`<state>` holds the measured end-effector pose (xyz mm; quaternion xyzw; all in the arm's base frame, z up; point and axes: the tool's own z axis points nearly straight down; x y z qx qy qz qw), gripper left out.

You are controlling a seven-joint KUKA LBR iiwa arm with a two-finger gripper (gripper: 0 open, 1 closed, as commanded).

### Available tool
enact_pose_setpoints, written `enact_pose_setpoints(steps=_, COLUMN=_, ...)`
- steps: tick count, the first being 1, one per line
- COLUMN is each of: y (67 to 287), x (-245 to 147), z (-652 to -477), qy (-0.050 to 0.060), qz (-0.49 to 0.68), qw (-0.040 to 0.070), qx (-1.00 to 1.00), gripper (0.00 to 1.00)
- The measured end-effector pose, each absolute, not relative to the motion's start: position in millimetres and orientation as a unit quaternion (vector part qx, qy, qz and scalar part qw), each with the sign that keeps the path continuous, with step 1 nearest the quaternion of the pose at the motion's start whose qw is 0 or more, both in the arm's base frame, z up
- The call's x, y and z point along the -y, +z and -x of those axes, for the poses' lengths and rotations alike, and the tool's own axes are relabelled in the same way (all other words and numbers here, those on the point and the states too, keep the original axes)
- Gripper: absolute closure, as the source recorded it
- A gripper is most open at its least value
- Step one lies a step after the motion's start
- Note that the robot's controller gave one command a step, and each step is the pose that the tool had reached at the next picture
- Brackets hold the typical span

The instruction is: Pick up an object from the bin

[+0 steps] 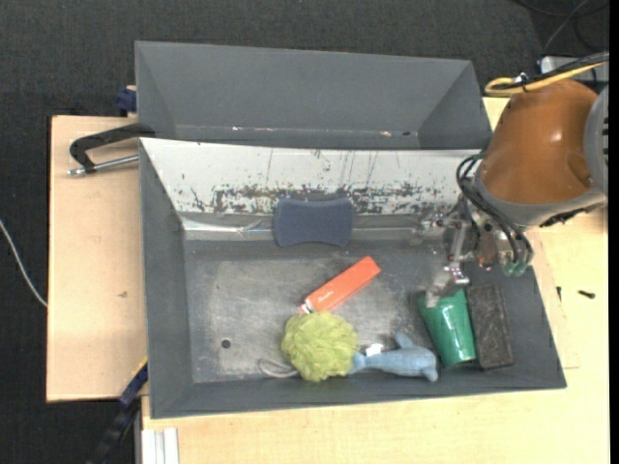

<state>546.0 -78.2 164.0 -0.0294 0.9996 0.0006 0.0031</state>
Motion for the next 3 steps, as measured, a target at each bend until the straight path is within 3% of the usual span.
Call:
enact_pose_setpoints(steps=1, y=155, x=56, z=-547.9, qy=-0.002, qz=0.022, qw=0.004, qx=-1.000, gripper=0.00)
enact_pose_setpoints(steps=2, y=139, x=19, z=-572.7, qy=0.001, qz=0.084, qw=0.003, qx=-0.996, gripper=0.00)
enact_pose_setpoints(steps=3, y=90, x=18, z=-578.0, qy=0.001, qz=0.039, qw=0.001, qx=-0.999, gripper=1.00)
